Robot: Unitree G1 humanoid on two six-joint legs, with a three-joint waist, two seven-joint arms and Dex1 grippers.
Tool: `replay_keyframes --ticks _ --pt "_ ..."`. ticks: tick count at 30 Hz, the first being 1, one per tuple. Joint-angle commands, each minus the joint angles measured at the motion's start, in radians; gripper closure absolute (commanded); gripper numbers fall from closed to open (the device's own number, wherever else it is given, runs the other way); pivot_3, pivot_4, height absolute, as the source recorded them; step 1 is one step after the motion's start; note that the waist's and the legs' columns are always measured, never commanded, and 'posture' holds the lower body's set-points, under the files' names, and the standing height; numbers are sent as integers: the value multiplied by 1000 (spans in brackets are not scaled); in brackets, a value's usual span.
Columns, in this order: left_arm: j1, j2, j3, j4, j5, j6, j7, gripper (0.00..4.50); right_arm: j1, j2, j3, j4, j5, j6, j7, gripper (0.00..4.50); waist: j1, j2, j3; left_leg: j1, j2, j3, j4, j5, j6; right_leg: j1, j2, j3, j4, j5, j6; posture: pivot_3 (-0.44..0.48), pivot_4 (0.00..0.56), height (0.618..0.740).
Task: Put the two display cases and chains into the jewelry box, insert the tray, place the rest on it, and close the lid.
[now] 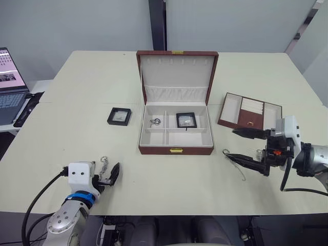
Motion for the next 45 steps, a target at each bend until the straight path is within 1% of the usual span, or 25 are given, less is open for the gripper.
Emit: replay_keyframes --ticks 1,8,13,14,16,19,25,28,33,37,41,45 --pt "12 21 -11 29 11 5 -9 6 -5 -11 -18 -22 10 -6 -1 0 0 1 0 0 0 0 0 0 0 0 0 0 0 0 0 0 150 740" --pt "22 28 1 63 -28 25 -29 6 -12 -20 -24 -18 11 -2 -1 0 0 4 -3 3 0 0 -1 0 0 5 0 0 -3 0 0 0 150 740" --pt "21 31 -3 70 -30 31 -19 6 -5 -19 -21 -24 8 -3 -5 0 -1 6 -3 13 0 -2 -4 -1 1 16 0 0 -9 0 0 0 150 740" --pt "22 32 -4 69 -30 33 -17 399 -5 -19 -21 -23 9 -2 -6 0 -1 6 -3 14 0 -2 -4 -1 1 17 0 -1 -10 0 0 0 150 740" --pt "23 32 -5 67 -32 37 -15 859 -4 -18 -22 -23 9 -2 -8 0 -1 6 -4 15 0 -2 -4 -1 2 18 0 -1 -11 0 0 0 150 740" --pt "25 30 -8 63 -31 38 -12 1844 -2 -16 -19 -21 2 -5 -12 0 -1 7 -4 15 0 -3 -4 -1 2 20 0 -1 -12 0 0 0 150 740" --pt "15 34 -6 62 -31 37 -10 3648 2 -13 -19 -27 6 -4 -16 0 0 8 -5 17 0 -5 -4 -2 2 23 0 -3 -14 0 0 0 150 740" --pt "11 34 -6 63 -32 39 -9 4447 3 -13 -19 -28 9 -3 -17 0 0 8 -5 17 0 -5 -4 -2 2 23 0 -3 -14 0 0 0 150 740" --pt "-19 45 3 76 -33 32 -11 4484 16 -18 -26 -37 27 1 -4 0 0 8 -5 17 0 -5 -4 -2 2 23 0 -3 -14 0 0 0 150 740" --pt "-63 78 21 67 -50 42 -31 4484 22 -20 -25 -40 33 -7 7 0 0 8 -5 16 0 -6 -4 -2 2 23 0 -4 -14 0 0 0 150 740" --pt "-115 142 20 54 -64 76 -65 4484 24 -22 -31 -45 34 -9 11 0 0 6 -4 16 0 -7 -4 -2 2 23 0 -4 -15 0 0 0 150 740" --pt "-202 225 34 28 -119 140 -125 4484 22 -16 -56 -55 46 -9 -7 0 1 4 -2 15 0 -7 -4 -2 2 23 0 -5 -15 0 0 0 150 740"
